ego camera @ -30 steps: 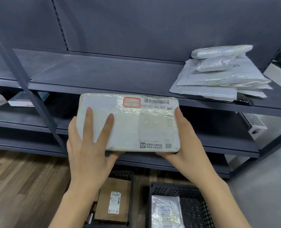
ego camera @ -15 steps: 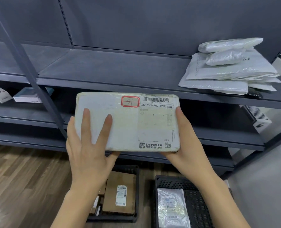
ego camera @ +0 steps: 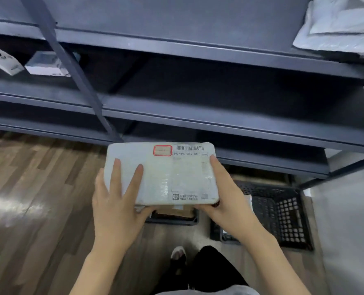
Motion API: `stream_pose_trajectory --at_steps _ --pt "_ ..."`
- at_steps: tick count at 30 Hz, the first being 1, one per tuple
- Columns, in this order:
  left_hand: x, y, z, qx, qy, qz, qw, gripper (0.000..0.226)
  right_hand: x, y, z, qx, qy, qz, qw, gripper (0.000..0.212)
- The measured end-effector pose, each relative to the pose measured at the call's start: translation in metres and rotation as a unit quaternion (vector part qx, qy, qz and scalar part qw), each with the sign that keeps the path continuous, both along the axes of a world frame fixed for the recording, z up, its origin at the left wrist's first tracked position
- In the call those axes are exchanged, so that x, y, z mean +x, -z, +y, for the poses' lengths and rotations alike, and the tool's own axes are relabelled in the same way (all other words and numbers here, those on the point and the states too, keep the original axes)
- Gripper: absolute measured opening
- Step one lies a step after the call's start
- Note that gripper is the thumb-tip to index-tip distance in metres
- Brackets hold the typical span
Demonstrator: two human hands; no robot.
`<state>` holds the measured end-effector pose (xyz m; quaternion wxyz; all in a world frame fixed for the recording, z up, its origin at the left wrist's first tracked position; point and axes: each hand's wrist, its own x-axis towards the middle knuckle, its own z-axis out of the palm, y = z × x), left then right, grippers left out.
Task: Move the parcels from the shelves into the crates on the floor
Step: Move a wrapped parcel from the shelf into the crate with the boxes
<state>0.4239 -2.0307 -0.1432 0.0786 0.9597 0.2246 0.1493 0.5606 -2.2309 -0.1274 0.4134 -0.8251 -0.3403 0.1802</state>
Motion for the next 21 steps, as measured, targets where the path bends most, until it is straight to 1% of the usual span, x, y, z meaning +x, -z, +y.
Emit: stream_pose_trajectory --at_steps 2,4,6,10,15,21 --pt "0.005 0.019 -0.005 -0.024 0.007 0.031 0.999 0.100 0.004 0.016 -0.008 -0.028 -0.002 0.019 0.999 0.101" --pt "0.015 0.036 -0.013 -0.042 0.018 0.063 0.997 0.107 0.010 0.029 -0.018 -0.060 0.007 0.037 0.997 0.103" --pt "0.026 0.052 -0.020 -0.049 0.029 0.089 0.994 0.108 0.016 0.039 -0.028 -0.079 0.020 0.066 0.994 0.102" --pt "0.042 0.073 -0.029 -0.036 0.032 0.139 0.989 0.108 0.029 0.060 -0.036 -0.125 0.042 0.096 0.987 0.106" --pt "0.050 0.095 -0.026 -0.057 0.007 0.181 0.982 0.103 0.053 0.085 -0.022 -0.150 -0.004 0.113 0.982 0.106" --pt "0.038 0.127 0.000 -0.103 -0.036 0.209 0.972 0.102 0.067 0.121 0.023 -0.190 -0.067 0.115 0.973 0.112"
